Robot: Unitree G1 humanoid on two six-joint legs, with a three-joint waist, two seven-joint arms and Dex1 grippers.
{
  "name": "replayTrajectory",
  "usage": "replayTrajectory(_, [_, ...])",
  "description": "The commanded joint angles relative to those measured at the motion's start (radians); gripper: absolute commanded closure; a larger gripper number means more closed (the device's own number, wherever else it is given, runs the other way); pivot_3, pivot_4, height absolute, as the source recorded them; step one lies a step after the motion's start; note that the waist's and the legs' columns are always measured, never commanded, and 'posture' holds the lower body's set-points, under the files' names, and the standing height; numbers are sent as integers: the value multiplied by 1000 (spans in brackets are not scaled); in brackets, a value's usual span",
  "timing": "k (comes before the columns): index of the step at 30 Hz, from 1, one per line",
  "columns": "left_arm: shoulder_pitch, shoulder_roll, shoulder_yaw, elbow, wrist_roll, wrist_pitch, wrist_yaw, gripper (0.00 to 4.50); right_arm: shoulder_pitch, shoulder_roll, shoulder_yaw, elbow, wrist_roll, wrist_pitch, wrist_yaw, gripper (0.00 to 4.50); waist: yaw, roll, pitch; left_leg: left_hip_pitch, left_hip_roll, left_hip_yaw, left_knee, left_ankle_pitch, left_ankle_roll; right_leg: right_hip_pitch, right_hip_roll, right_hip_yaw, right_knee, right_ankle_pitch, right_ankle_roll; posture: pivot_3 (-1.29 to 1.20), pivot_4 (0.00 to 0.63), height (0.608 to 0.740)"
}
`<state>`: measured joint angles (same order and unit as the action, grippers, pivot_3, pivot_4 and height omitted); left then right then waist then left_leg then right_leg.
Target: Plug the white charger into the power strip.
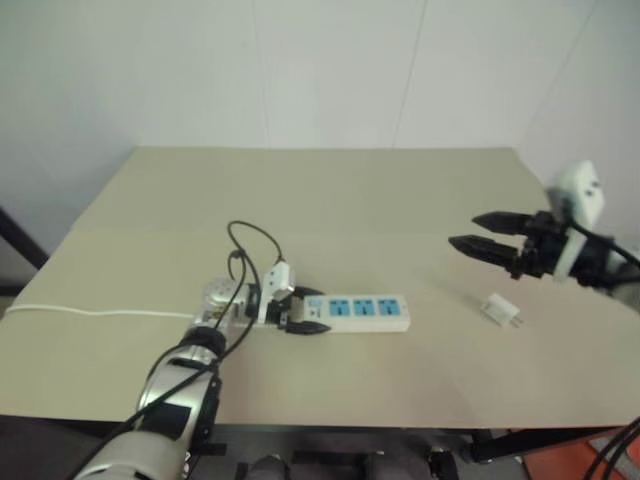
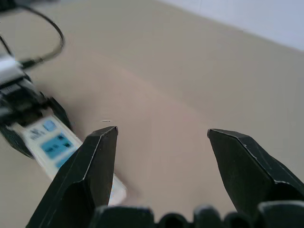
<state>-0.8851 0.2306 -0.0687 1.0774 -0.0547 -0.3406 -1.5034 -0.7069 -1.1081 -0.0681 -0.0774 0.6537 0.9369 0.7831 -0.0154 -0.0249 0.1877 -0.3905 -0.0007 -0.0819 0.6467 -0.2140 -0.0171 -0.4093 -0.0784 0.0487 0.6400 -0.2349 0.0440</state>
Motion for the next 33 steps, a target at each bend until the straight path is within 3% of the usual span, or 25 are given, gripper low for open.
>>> replayTrajectory(1, [6, -24, -39, -102, 11, 17, 21, 1205, -219, -33, 201, 165, -130, 149, 86, 804, -1, 0, 0, -1, 0, 0, 0, 0, 0, -1, 0, 0, 0, 0, 0, 0, 150, 740])
replayTrajectory(6, [58, -32, -83, -207, 37, 73, 109, 1205, -551, 12, 563, 483, -374, 225, 293, 804, -8, 1, 0, -13, 0, 1, 1, 0, 0, -17, 1, 2, 4, 4, -7, 0, 150, 740])
replayTrajectory(10, [117, -12, -107, -307, 40, 140, 161, 1205, -644, 60, 734, 653, -539, 133, 438, 804, -6, 1, 0, -14, 0, 1, 2, 0, 0, -17, 0, 2, 4, 4, -7, 0, 150, 740])
replayTrajectory(19, [217, 50, -134, -511, 17, 271, 213, 1205, -634, 109, 758, 767, -685, 41, 578, 804, -23, 2, -1, -13, 0, 1, 3, 0, 0, -17, 0, 2, 6, 4, -7, 0, 150, 740])
replayTrajectory(33, [257, 54, -175, -527, 16, 290, 255, 1205, -545, 152, 725, 761, -772, 12, 645, 804, -28, 4, -2, -10, 0, 1, 4, 0, 0, -14, 0, 2, 7, 4, -7, 0, 150, 740])
